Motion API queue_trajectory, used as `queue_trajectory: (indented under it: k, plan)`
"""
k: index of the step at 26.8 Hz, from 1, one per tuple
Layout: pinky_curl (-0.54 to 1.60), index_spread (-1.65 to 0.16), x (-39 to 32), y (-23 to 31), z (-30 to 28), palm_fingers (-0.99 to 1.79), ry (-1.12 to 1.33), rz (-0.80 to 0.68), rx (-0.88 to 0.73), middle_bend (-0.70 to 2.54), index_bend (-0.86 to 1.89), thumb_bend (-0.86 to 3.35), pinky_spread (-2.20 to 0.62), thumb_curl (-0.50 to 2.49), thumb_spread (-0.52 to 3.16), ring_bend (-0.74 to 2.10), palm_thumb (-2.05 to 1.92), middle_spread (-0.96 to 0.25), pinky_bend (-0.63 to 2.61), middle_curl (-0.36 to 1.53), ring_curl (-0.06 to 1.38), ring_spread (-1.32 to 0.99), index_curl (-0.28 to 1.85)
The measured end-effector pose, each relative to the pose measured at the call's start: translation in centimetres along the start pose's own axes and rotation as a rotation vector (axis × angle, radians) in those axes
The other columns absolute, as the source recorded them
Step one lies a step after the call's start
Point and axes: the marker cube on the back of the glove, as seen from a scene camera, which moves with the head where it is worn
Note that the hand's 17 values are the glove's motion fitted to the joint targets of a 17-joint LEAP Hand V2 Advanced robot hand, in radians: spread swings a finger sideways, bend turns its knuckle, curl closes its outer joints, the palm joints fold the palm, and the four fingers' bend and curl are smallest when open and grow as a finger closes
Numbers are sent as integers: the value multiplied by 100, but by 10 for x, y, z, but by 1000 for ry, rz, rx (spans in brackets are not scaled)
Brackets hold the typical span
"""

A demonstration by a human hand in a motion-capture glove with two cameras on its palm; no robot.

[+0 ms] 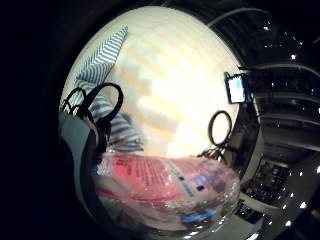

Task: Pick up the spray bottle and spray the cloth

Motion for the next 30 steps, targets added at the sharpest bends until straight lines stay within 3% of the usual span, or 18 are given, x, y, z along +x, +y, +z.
queue_trajectory:
  k: [10,23,30]
  plan:
    - [40,-23,1,10,-56,138,44,32,54,63,41,-3,-30,70,-4,59,104,-10,34,50,47,-20,56]
    - [40,-23,5,4,-3,138,63,49,-14,63,41,-3,-30,71,-4,59,104,-10,34,50,47,-20,56]
    - [41,-23,-3,7,-34,138,14,35,58,63,41,-3,-29,71,-4,59,104,-10,34,50,47,-20,56]
